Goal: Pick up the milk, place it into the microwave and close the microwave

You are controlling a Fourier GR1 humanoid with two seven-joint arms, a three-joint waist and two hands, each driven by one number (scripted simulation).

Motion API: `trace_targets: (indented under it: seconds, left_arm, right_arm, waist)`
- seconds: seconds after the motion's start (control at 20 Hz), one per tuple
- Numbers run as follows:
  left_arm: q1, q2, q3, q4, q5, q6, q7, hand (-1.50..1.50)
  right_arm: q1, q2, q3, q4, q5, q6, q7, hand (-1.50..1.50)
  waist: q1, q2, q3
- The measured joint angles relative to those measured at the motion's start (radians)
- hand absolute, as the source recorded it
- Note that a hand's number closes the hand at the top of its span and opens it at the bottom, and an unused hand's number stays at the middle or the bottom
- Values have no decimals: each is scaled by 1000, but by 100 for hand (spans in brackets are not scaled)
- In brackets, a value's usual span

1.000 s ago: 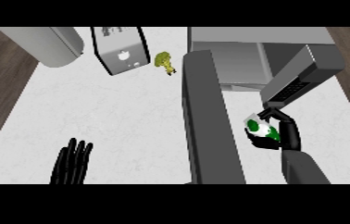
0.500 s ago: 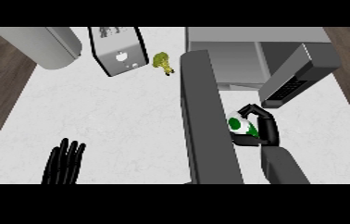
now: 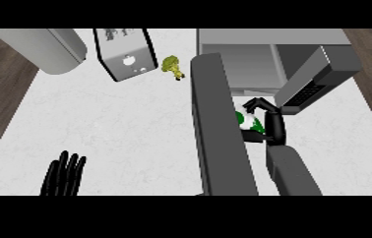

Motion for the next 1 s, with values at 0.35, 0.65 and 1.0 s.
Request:
trace_targets:
  seconds: [0.35,0.65,1.0]
  left_arm:
    - [-25,-10,38,5,22,-27,22,-150]
    - [-30,-11,48,19,26,-50,21,-150]
    - [-35,-6,52,41,26,-87,-1,-150]
  right_arm:
    - [-92,-23,15,1,17,-85,120,150]
    - [-247,-80,9,150,69,-176,195,150]
    - [-390,-148,-3,322,125,-289,248,150]
  waist:
    - [5,3,0]
    - [20,9,1]
    - [46,20,2]
